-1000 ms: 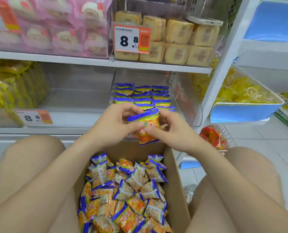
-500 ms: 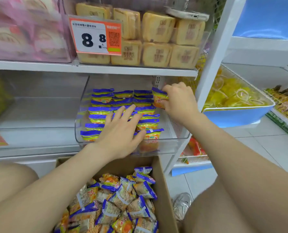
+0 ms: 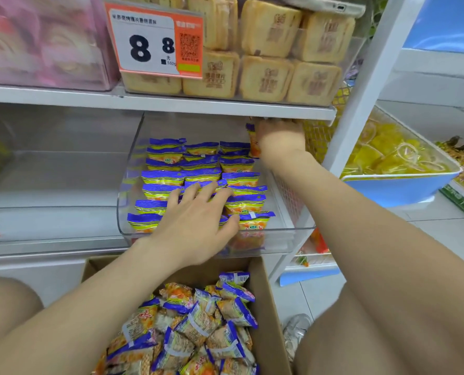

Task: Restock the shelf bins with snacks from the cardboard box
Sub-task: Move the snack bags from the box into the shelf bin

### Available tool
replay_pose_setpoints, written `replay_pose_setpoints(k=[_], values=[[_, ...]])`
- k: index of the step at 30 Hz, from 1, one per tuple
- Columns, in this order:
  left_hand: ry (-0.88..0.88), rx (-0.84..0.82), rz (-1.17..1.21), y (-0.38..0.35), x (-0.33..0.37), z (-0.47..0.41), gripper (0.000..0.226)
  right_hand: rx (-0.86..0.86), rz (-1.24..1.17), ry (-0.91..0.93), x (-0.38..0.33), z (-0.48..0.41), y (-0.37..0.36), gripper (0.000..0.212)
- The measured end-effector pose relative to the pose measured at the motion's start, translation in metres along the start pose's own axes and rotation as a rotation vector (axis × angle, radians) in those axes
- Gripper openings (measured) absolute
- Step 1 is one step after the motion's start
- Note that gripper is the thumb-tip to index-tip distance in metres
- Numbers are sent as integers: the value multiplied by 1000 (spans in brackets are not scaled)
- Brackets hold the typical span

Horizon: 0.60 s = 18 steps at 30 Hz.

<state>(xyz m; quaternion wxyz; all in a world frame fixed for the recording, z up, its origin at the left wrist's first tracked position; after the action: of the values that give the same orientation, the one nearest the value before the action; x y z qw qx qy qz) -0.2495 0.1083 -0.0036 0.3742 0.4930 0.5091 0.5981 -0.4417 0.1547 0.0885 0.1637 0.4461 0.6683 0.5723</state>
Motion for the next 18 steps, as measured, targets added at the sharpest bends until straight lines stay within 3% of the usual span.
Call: replay_pose_setpoints(k=[5, 10, 18], values=[[-41, -69, 33, 18, 9, -26, 85, 32, -1, -9, 12, 25, 1, 45], [-82, -84, 81, 20, 20, -104, 61, -92, -110, 66, 25, 43, -14, 35], [62, -163, -70, -9, -5, -162, 62, -65, -47, 84, 24, 33, -12, 39]])
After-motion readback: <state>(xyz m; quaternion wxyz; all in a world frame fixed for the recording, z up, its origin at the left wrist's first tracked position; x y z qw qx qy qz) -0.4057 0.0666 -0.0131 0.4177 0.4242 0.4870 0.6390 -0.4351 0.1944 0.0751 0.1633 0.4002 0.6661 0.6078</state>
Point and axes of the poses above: each hand's wrist, its own z-axis away from the middle knuckle, its own y-axis out of the back of the hand, x = y × z, the point moved 10 cm from there along -z, towards the middle knuckle, and after that the axes turned 3 degrees about y, right-handed, at the moved point
